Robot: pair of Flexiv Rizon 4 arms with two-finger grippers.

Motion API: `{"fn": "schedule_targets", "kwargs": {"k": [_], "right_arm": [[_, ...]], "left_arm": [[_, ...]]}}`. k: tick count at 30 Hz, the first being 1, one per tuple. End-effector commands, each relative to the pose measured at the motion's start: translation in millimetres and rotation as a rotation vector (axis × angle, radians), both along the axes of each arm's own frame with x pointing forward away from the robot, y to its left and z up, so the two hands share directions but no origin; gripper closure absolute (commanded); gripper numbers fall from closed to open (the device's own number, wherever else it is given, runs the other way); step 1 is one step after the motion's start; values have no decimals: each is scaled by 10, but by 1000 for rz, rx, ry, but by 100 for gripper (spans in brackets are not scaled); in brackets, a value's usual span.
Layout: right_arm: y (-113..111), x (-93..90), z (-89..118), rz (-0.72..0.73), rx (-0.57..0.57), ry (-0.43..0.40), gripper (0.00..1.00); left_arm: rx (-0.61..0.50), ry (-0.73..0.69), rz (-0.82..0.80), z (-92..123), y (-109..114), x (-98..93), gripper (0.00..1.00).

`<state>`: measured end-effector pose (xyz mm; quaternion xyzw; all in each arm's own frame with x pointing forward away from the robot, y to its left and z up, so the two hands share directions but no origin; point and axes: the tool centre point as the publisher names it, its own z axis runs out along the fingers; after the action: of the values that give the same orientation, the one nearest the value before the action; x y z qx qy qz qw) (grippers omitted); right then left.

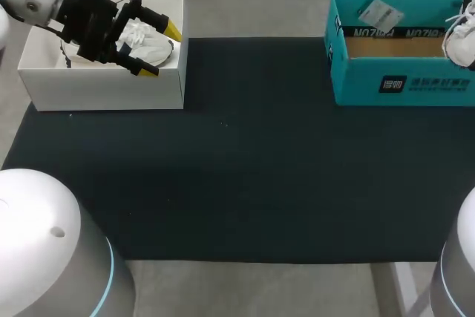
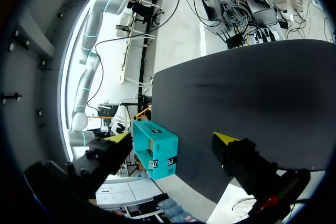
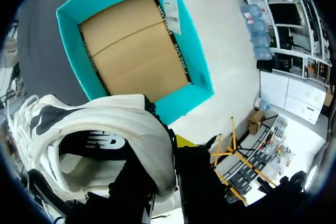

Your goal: Take the shoe out of the shoebox, open the shoe tongue, remove and reinsert the insole, then place the shoe into the shoebox

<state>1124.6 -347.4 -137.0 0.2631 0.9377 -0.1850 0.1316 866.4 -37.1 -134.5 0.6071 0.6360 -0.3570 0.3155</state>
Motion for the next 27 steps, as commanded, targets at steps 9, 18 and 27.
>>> {"fn": "schedule_targets", "kwargs": {"k": [9,18,27], "right_arm": [[-177,-64,35,-850,133,-228,100],[-204,-192,97,-1315,91,-447,100],[-315,-244,42,-1465,122,-459,100]], "left_arm": [[3,0,0,4,-2,0,0],[3,0,0,4,-2,0,0],[3,0,0,4,-2,0,0]]}}
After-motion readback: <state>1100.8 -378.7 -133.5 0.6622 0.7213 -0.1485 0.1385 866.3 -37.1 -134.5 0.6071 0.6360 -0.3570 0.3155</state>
